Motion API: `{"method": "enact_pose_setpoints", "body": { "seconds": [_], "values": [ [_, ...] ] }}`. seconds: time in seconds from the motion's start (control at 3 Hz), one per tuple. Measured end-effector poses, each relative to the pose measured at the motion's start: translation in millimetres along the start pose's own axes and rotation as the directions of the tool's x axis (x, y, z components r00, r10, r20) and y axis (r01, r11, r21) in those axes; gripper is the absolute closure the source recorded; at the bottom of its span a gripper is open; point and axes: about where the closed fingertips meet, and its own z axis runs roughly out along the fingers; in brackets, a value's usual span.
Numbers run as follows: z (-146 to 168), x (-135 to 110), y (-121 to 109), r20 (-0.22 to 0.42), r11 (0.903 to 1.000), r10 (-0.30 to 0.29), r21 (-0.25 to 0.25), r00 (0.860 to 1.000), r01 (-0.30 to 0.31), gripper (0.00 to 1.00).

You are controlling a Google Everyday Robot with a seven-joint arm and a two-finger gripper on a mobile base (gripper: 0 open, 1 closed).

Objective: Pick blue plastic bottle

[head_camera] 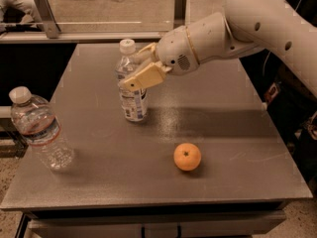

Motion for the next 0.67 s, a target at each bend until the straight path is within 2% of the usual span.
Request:
{"method": "enact_pose_setpoints", "body": {
  "seconds": [0.33, 0.67],
  "values": [
    [-14.7, -35.6, -5.1, -0.010, 0.9984, -0.053, 0.019, 0.999, 0.053, 1.00],
    [-40.5, -80.4, -11.3, -0.015, 0.9891, -0.127, 0.074, 0.992, 0.127, 1.00]
  ]
}}
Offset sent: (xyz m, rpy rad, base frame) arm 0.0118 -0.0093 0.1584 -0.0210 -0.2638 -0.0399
